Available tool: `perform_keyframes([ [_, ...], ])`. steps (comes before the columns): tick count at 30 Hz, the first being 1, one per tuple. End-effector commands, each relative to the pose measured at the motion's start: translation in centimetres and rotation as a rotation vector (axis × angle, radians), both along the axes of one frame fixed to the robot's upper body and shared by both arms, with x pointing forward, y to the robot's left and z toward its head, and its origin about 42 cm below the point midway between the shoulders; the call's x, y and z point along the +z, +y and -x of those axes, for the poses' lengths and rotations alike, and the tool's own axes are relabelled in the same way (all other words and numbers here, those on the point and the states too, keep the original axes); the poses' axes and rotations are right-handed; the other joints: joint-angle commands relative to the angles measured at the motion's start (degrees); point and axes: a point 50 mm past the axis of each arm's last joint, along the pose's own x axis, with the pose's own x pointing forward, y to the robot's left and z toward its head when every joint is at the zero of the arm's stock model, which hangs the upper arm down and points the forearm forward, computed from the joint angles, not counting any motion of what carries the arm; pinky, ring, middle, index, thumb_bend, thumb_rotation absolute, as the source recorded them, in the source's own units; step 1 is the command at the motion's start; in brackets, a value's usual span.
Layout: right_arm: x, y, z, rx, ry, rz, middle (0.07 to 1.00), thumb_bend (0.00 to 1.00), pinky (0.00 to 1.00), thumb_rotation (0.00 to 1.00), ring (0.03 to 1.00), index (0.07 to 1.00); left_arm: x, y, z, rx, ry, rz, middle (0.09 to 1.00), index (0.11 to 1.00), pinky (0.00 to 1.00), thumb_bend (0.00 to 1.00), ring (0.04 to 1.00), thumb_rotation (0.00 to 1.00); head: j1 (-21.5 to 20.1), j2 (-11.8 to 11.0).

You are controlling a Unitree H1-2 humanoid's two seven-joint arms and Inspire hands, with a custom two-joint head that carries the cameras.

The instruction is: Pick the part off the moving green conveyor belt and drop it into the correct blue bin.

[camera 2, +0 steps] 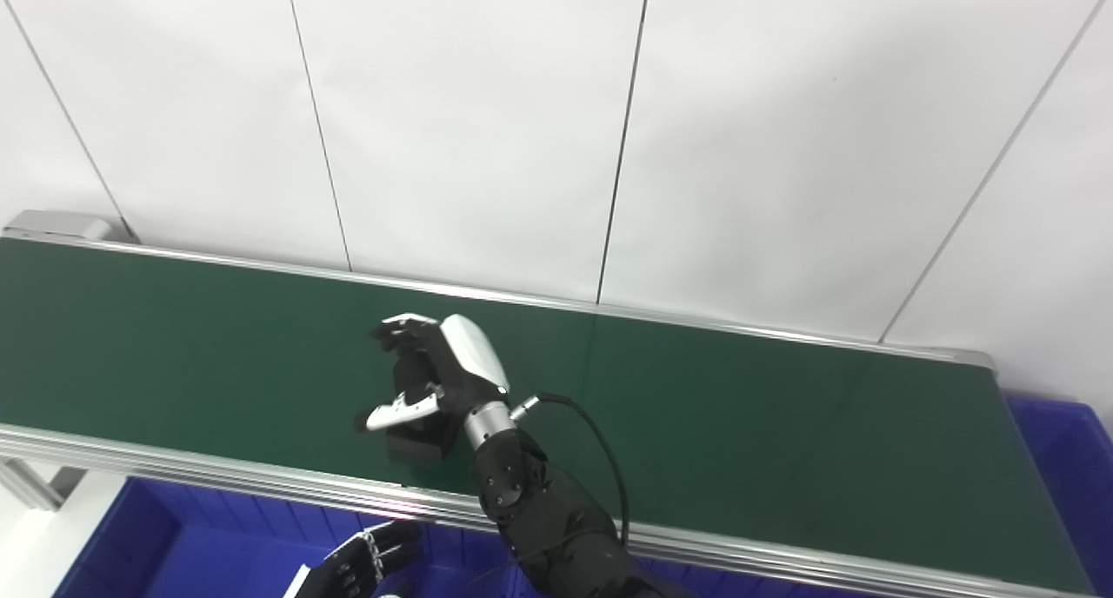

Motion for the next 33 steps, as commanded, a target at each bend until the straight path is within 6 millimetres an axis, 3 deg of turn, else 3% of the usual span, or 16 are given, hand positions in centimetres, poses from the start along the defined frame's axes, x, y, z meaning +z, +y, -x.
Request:
perform_keyframes([
  [1,2.0,1.2,-0.2,0.002,-0.098,-0.072,0.173,0.47,0.41,0.00,0.472,0.147,0.8,-0.4,-0.6,0.005,-0.058,-0.003,0.780,0.729,0.85,0.47,0.756,0.21,0.1,0.0],
  [10,2.5,1.0,0.2,-0.037,-0.179,-0.105,0.155,0.47,0.40,0.00,0.471,0.123,0.8,-0.4,-0.7,-0.003,-0.060,-0.005,0.783,0.730,0.85,0.48,0.758,0.21,-0.3,0.2],
  [22,7.2,0.4,2.2,-0.015,-0.415,-0.291,0.132,0.47,0.40,0.00,0.476,0.126,0.8,-0.4,-1.1,-0.020,-0.059,-0.013,0.794,0.748,0.81,0.50,0.753,0.18,-3.2,-0.5],
  [29,9.6,-2.2,5.0,-0.003,-0.527,-0.333,0.121,0.47,0.40,0.00,0.478,0.122,0.9,-0.5,-1.7,-0.038,-0.067,-0.001,0.793,0.749,0.81,0.48,0.761,0.15,-5.7,-0.6],
  [33,9.2,-4.9,7.5,-0.033,-0.528,-0.326,0.111,0.47,0.40,0.00,0.481,0.119,0.9,-0.5,-1.9,-0.052,-0.071,-0.017,0.783,0.750,0.81,0.48,0.758,0.18,-7.8,-0.1],
])
